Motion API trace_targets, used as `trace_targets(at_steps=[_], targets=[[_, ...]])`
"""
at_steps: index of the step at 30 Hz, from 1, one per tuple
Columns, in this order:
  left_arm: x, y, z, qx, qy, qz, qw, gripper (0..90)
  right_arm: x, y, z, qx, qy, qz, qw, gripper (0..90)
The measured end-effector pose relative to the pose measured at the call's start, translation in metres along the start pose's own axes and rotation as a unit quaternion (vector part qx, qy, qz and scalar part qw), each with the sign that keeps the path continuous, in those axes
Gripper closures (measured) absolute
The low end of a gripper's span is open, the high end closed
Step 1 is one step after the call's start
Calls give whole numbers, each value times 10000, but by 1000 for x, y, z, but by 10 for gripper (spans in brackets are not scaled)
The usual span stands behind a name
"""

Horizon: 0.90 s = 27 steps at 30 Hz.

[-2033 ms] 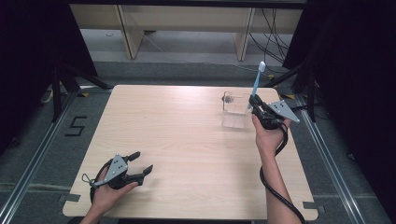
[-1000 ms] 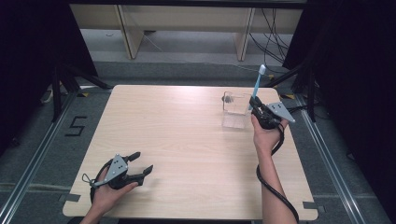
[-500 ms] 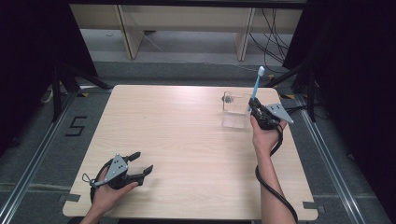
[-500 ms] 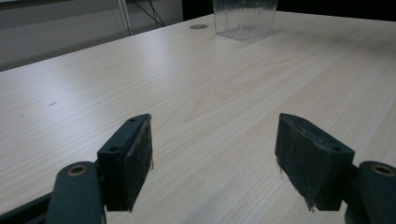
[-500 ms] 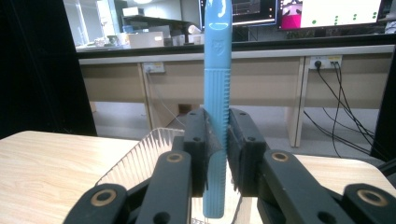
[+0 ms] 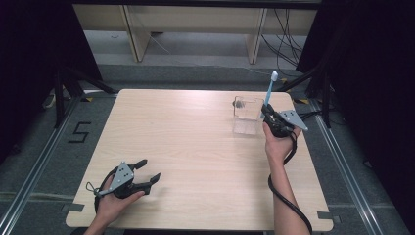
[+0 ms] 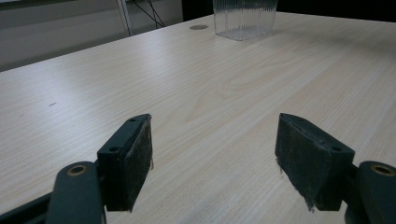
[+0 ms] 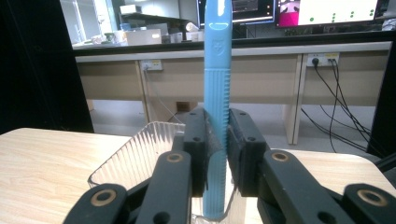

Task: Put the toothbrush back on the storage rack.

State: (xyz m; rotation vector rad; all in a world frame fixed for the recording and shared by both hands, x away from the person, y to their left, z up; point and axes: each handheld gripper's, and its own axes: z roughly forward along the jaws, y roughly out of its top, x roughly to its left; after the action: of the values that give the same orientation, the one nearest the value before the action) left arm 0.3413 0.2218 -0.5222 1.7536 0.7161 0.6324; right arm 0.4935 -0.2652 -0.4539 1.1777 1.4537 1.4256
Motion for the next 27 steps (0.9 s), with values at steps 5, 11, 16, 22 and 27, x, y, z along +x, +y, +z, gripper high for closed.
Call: trace_targets(at_steps=[5, 11, 16, 22, 27], targets=[[0, 0, 0, -1, 1, 1, 10000, 271, 0, -2, 0, -9, 38, 37, 10000, 790], [0, 0, 0, -3, 1, 0, 10000, 271, 0, -3, 0, -4, 10, 7, 10000, 790], [1, 0, 1, -59, -27, -10, 10000, 272, 0, -4, -1, -16, 9, 57, 10000, 790], [0, 0, 0, -1, 3, 0, 10000, 272, 0, -7, -2, 73, 25, 49, 10000, 789], [0, 0, 0, -1, 1, -1, 10000, 271, 1, -9, -3, 111, -25, 4, 9999, 789]])
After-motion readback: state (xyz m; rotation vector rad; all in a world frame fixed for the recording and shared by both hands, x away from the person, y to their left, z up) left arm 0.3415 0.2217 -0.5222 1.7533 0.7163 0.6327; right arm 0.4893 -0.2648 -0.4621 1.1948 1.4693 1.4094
